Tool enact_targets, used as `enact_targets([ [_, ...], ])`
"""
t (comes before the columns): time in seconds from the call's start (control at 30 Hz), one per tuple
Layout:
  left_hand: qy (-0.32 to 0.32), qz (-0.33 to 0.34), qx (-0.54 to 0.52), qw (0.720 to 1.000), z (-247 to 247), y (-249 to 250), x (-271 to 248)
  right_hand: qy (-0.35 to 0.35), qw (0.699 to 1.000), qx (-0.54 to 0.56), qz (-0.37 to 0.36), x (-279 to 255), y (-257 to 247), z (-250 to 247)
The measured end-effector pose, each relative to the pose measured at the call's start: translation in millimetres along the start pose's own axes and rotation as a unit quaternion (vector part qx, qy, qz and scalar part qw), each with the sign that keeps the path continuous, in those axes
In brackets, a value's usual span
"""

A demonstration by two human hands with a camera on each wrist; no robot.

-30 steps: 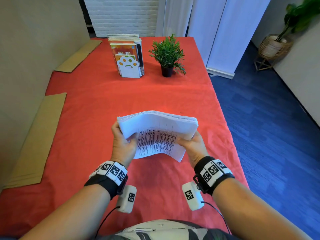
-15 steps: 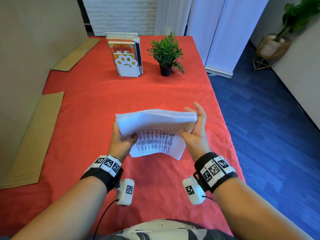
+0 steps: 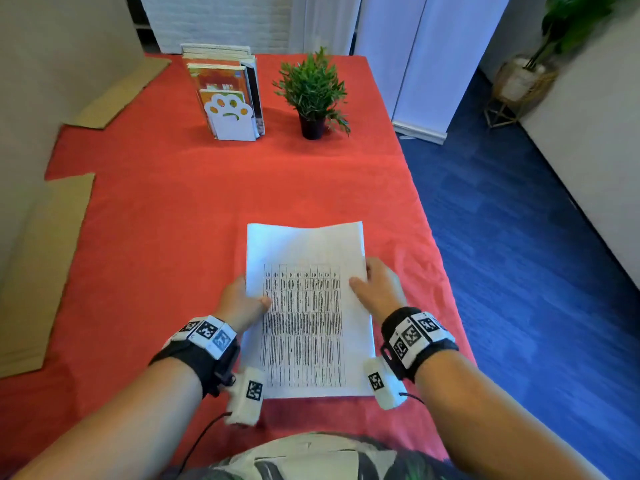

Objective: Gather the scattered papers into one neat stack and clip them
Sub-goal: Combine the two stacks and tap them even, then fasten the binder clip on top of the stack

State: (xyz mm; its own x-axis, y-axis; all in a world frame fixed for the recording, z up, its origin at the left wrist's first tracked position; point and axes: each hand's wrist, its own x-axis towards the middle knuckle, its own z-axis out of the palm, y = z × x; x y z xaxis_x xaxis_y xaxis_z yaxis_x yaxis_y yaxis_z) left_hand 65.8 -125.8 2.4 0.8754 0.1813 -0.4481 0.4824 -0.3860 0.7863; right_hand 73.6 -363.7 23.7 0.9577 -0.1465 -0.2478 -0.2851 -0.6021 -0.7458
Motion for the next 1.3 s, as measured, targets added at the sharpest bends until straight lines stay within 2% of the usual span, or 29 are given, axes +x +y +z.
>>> enact_targets([
  [0.07,-0.018,-0.045,0.078,0.996,7,-16,0,-0.050,0.988,-0.138,0.053,-6,26,0],
  [0.17,0.013,-0.105,0.101,0.989,15,-41,0,-0.106,0.922,-0.337,0.158,-22,64,-15],
  [0.23,0.038,-0.123,0.130,0.983,19,-52,1,-0.124,0.893,-0.383,0.199,-28,87,-25],
  [0.3,0.050,-0.124,0.163,0.978,23,-56,1,-0.130,0.883,-0.390,0.227,-28,103,-27],
  [0.4,0.059,-0.128,0.180,0.974,25,-58,2,-0.110,0.896,-0.352,0.246,-27,114,-19],
  [0.53,0.050,-0.135,0.177,0.974,24,-56,1,-0.076,0.919,-0.326,0.207,-23,110,-9],
  [0.63,0.037,-0.144,0.173,0.974,23,-54,-1,-0.086,0.948,-0.288,0.103,-15,96,1],
  [0.7,0.028,-0.152,0.179,0.972,23,-54,-1,-0.063,0.980,-0.187,0.026,-12,77,9],
  [0.77,0.027,-0.150,0.187,0.970,22,-55,-1,-0.083,0.993,-0.080,-0.009,-13,52,21],
  [0.87,0.037,-0.140,0.186,0.972,23,-53,-3,-0.173,0.983,0.052,0.045,-14,22,45],
  [1.0,0.044,-0.139,0.183,0.972,24,-54,-4,-0.247,0.962,0.064,0.099,-12,16,71],
  [1.1,0.048,-0.138,0.171,0.974,25,-56,-4,-0.250,0.957,0.076,0.123,-12,14,80],
  [1.2,0.039,-0.150,0.159,0.975,25,-55,-3,-0.226,0.971,0.007,0.076,-12,13,83],
  [1.3,0.006,-0.175,0.130,0.976,16,-49,6,-0.223,0.972,0.016,0.066,-10,13,88],
])
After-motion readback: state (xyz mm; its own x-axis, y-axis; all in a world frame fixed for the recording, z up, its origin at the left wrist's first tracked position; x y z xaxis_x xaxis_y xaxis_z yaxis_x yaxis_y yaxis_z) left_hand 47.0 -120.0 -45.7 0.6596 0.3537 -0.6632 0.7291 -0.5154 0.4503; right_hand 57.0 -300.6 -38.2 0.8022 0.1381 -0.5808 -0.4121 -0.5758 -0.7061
